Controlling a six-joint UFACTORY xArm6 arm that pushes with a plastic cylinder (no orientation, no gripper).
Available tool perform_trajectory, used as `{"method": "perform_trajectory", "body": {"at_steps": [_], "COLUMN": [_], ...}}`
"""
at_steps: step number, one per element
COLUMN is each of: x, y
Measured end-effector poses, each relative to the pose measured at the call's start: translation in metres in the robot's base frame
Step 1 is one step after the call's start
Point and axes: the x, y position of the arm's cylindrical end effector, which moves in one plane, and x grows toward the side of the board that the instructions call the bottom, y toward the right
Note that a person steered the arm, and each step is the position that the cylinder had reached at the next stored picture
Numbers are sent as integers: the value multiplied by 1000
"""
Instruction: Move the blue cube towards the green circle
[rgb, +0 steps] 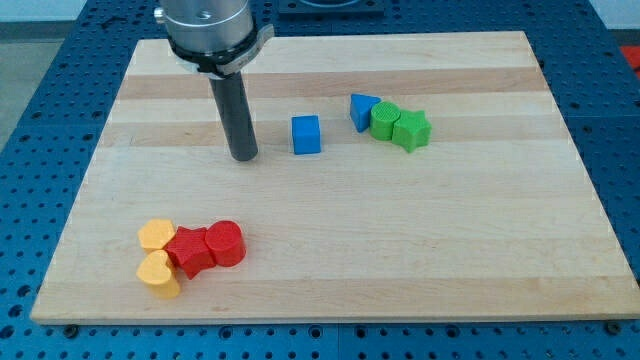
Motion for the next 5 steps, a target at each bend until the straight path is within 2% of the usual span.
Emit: {"method": "perform_trajectory", "body": {"at_steps": [2,3,4,5], "x": [-40,-41,-44,-44], "y": [65,72,122,127]}}
